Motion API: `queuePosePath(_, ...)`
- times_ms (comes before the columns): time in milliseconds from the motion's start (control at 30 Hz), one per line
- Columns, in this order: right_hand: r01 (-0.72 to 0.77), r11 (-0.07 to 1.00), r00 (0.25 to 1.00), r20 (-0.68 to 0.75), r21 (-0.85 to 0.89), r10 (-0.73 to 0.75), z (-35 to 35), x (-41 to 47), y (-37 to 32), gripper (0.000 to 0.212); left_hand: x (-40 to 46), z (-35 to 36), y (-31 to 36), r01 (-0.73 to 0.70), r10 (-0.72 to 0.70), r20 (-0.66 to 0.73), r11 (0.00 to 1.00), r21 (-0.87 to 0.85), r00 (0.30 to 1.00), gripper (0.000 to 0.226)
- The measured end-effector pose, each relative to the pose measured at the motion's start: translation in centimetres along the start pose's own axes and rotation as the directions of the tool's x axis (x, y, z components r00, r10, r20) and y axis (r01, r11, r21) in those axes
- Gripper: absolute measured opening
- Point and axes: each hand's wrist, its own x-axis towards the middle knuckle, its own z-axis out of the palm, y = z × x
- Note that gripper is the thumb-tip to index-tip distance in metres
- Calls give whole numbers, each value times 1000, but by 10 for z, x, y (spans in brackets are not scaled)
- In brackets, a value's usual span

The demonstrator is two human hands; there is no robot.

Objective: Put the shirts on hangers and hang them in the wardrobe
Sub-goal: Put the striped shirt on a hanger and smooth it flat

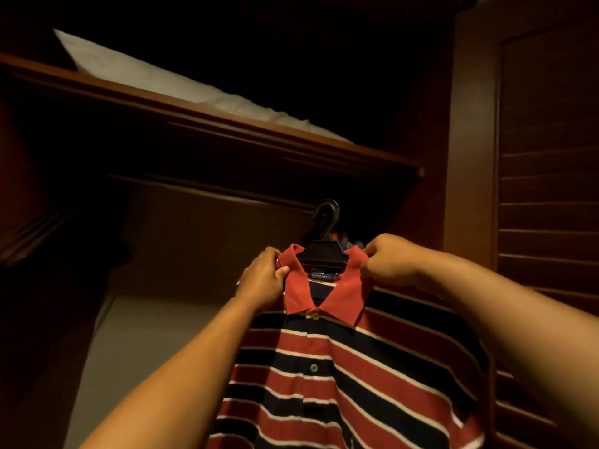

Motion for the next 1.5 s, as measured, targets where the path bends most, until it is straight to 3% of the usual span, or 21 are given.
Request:
queuePosePath(267,-68,975,994,-97,-212,49,13,73,-24,15,76,64,-38,-65,60,-48,990,-123,997,25)
queuePosePath(400,-100,964,989,-128,-245,70,25,120,-39,13,126,92,-65,-83,81,-17,976,-203,997,29)
queuePosePath(500,-146,964,984,-136,-223,118,38,157,-45,23,164,111,-83,-93,105,38,968,-231,994,33)
queuePosePath(567,-175,966,978,-145,-190,148,48,181,-47,26,187,125,-94,-42,71,111,969,-245,991,37)
queuePosePath(633,-190,968,972,-169,-166,162,56,201,-48,15,206,135,-101,47,12,214,963,-265,977,35)
queuePosePath(767,-205,963,967,-191,-175,172,69,232,-49,4,233,150,-115,166,-60,411,959,-228,910,38)
queuePosePath(800,-212,963,964,-196,-168,178,73,240,-47,9,237,154,-118,186,-68,449,957,-223,891,39)
queuePosePath(1033,-204,967,958,-231,-150,166,78,261,-42,8,260,183,-136,437,-129,608,810,-390,783,43)
queuePosePath(1167,-216,959,961,-212,-183,176,82,273,-37,30,259,187,-141,468,-125,624,776,-422,771,46)
queuePosePath(1333,-193,961,964,-222,-199,148,90,273,-31,31,249,185,-149,497,-146,642,766,-408,753,46)
queuePosePath(1500,-164,954,970,-219,-252,109,94,267,-33,34,246,189,-157,444,-127,603,796,-412,787,45)
